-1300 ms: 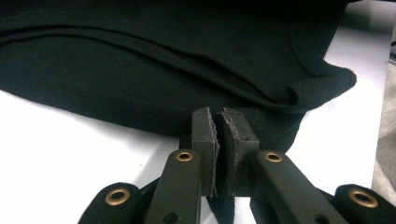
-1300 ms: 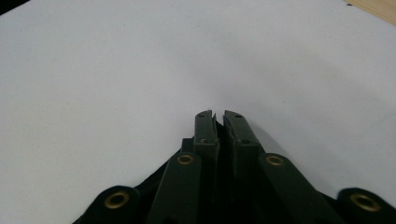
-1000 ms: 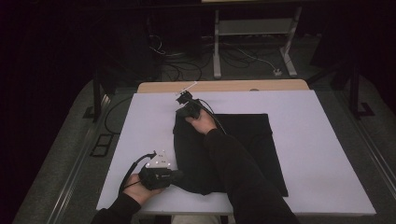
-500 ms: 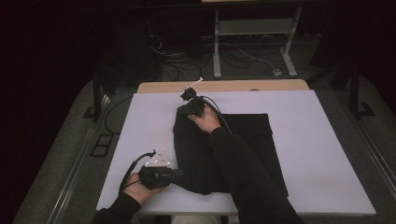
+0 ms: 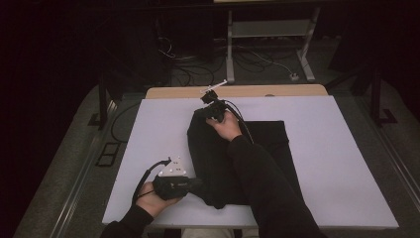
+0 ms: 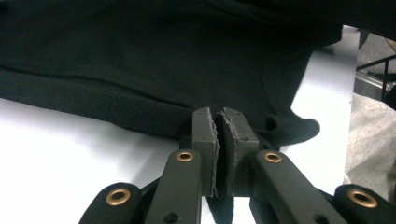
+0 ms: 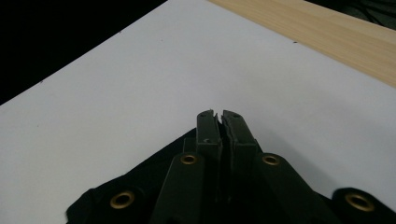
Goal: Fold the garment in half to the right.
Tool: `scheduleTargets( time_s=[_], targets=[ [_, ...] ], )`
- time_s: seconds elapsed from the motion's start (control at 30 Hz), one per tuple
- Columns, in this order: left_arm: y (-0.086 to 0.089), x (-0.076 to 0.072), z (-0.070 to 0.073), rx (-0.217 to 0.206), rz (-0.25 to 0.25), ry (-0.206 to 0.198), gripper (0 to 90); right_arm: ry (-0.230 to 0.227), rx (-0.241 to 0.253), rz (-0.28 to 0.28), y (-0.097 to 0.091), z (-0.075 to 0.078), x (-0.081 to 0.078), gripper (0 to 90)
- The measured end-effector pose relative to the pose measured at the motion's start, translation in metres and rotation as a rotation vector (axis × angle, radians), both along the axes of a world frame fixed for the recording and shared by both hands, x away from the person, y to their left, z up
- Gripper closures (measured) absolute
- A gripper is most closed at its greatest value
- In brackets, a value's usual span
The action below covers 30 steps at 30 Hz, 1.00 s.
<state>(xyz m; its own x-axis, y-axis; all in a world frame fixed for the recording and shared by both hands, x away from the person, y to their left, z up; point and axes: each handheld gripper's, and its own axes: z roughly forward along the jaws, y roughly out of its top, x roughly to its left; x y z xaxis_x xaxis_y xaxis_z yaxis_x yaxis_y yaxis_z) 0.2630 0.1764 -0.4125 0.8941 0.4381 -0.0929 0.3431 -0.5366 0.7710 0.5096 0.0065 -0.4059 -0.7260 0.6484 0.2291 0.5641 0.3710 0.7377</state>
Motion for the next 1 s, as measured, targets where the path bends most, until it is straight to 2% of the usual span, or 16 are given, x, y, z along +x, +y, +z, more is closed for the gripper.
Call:
scheduleTargets(
  time_s=[0.3,0.4,0.73,1.0],
  targets=[
    [-0.005,0.000,0.010,-0.024,-0.012,-0.011,82.6,-0.012,0.021,-0.022,-0.020,0.009,-0.002,84.8],
    [-0.009,0.000,0.013,-0.016,-0.024,-0.020,82.7,-0.012,0.035,-0.031,-0.027,0.013,-0.003,84.9],
    [-0.029,0.003,0.026,0.002,-0.079,-0.032,82.7,-0.034,0.049,-0.059,-0.052,0.026,-0.006,84.9],
    [-0.046,0.005,0.031,-0.009,-0.102,-0.029,82.7,-0.038,0.053,-0.087,-0.073,0.030,-0.008,85.0]
  ],
)
